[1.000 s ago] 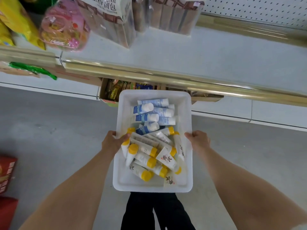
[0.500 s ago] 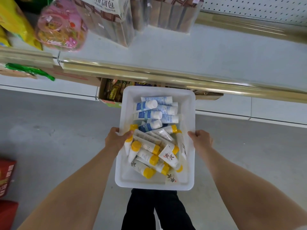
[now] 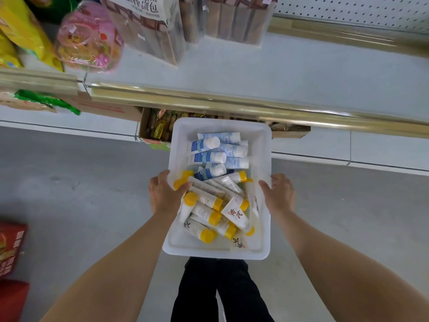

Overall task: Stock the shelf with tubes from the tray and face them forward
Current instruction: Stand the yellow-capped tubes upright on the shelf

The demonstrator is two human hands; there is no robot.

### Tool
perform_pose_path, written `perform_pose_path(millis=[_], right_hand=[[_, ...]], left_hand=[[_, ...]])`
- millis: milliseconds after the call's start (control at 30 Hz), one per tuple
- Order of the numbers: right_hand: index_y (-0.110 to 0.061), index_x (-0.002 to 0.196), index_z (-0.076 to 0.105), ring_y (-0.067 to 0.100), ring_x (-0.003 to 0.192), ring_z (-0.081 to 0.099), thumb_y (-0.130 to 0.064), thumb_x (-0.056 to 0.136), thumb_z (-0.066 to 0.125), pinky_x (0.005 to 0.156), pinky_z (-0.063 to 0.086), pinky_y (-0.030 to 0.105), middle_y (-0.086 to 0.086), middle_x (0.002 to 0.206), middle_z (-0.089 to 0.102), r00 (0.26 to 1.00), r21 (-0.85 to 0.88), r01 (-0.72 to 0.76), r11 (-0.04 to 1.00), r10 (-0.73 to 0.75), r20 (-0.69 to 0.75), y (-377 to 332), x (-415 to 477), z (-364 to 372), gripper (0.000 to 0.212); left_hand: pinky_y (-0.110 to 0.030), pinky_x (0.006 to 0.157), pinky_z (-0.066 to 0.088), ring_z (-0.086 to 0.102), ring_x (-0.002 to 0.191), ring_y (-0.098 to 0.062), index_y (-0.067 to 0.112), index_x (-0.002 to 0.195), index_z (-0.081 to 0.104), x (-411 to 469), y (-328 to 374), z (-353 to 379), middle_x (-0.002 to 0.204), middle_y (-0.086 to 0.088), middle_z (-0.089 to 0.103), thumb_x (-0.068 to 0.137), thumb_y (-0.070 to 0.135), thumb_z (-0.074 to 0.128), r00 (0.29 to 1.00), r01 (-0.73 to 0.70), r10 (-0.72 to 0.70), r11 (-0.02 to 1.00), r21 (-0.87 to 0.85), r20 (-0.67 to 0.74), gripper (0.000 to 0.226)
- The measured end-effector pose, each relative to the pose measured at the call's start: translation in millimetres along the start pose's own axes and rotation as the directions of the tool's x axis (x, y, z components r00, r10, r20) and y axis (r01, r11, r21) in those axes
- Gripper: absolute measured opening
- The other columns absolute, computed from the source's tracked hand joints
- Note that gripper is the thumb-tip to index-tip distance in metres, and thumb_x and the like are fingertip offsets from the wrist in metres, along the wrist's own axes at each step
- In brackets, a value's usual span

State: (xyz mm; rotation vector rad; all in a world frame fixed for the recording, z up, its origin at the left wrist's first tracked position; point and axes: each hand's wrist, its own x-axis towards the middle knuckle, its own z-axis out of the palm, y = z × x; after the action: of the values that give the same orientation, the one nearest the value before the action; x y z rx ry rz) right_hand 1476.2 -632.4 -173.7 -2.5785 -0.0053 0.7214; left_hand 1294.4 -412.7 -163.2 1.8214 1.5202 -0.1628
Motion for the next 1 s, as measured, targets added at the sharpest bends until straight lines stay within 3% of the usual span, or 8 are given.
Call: perform_pose_path(millis=[67,167,267,400,600,667,833,1000], right_hand=[[-0.02,0.099,0.061,0.013,0.086,0.058,-0.035,0.087,0.069,0.072,0.044,0.028,-0.007,0.094,0.06,0.996,0.064,0.09,0.994,-0.091,0.012,-8,-21,2,0.021],[-0.019,0.093,0.07,0.013,0.086,0.066,-0.042,0.085,0.069,0.077,0.052,0.031,-0.008,0.084,0.071,0.955,0.089,0.059,0.994,-0.082,0.285,-9,-48,15,0.024],[-0.017,0.104,0.071,0.015,0.094,0.065,-0.052,0.083,0.069,0.085,0.053,0.033,-0.006,0.096,0.071,0.865,-0.033,-0.031,0.999,0.044,0.499,5,-58,31,0.041],[-0.012,0.111,0.064,0.019,0.094,0.061,-0.05,0.082,0.07,0.084,0.053,0.035,-0.002,0.1,0.064,0.86,-0.079,-0.075,0.994,0.104,0.499,8,-58,40,0.048],[-0.024,0.135,0.045,0.021,0.115,0.057,-0.032,0.078,0.078,0.092,0.047,0.034,-0.001,0.129,0.059,0.825,-0.01,-0.184,0.983,0.16,0.542,35,-62,48,0.066],[-0.018,0.132,0.049,0.023,0.115,0.057,-0.029,0.08,0.077,0.088,0.045,0.031,0.0,0.125,0.056,0.824,-0.062,-0.125,0.99,0.138,0.549,37,-61,49,0.06],[-0.019,0.117,0.06,0.029,0.119,0.05,-0.038,0.078,0.075,0.102,0.043,0.04,0.011,0.131,0.042,0.837,-0.318,0.148,0.937,0.052,0.544,31,-60,59,0.046],[-0.015,0.107,0.054,0.02,0.103,0.055,-0.04,0.077,0.078,0.083,0.046,0.034,-0.001,0.112,0.055,0.864,-0.094,0.12,0.988,-0.058,0.501,35,-64,51,0.046]], left_hand=[[-0.035,0.082,0.047,0.051,0.105,-0.019,0.028,0.123,0.052,-20,3,3,0.118,-0.001,0.047,0.077,0.047,0.075,0.997,-0.083,0.083,0.996,-0.013,-0.005,0.055],[-0.027,0.068,0.043,0.058,0.088,-0.018,0.026,0.099,0.057,-48,-4,17,0.097,0.002,0.056,0.077,0.044,0.075,0.998,-0.019,0.026,0.992,-0.125,0.057,0.034],[-0.028,0.074,0.047,0.061,0.094,-0.016,0.027,0.104,0.059,-70,-22,32,0.102,0.004,0.059,0.077,0.045,0.075,0.994,0.091,-0.075,0.97,-0.224,0.078,0.036],[-0.027,0.078,0.043,0.06,0.099,-0.012,0.032,0.122,0.054,-77,-39,38,0.118,0.008,0.055,0.079,0.043,0.075,0.99,0.109,-0.074,0.944,-0.311,0.122,0.049],[-0.037,0.095,0.044,0.053,0.111,-0.017,0.042,0.131,0.048,-60,-45,38,0.126,0.007,0.052,0.084,0.044,0.069,0.981,0.146,-0.101,0.945,-0.292,0.164,0.052],[-0.037,0.093,0.045,0.052,0.109,-0.018,0.043,0.132,0.047,-60,-45,40,0.122,0.003,0.05,0.084,0.047,0.068,0.98,0.129,-0.079,0.949,-0.288,0.18,0.053],[-0.034,0.089,0.044,0.051,0.106,-0.019,0.044,0.137,0.043,-58,-46,45,0.126,-0.002,0.045,0.084,0.051,0.065,0.977,0.121,-0.064,0.95,-0.286,0.201,0.057],[-0.041,0.101,0.039,0.047,0.121,-0.028,0.045,0.145,0.03,-55,-44,47,0.138,-0.009,0.038,0.086,0.056,0.058,0.966,0.133,-0.077,0.966,-0.221,0.246,0.066]])
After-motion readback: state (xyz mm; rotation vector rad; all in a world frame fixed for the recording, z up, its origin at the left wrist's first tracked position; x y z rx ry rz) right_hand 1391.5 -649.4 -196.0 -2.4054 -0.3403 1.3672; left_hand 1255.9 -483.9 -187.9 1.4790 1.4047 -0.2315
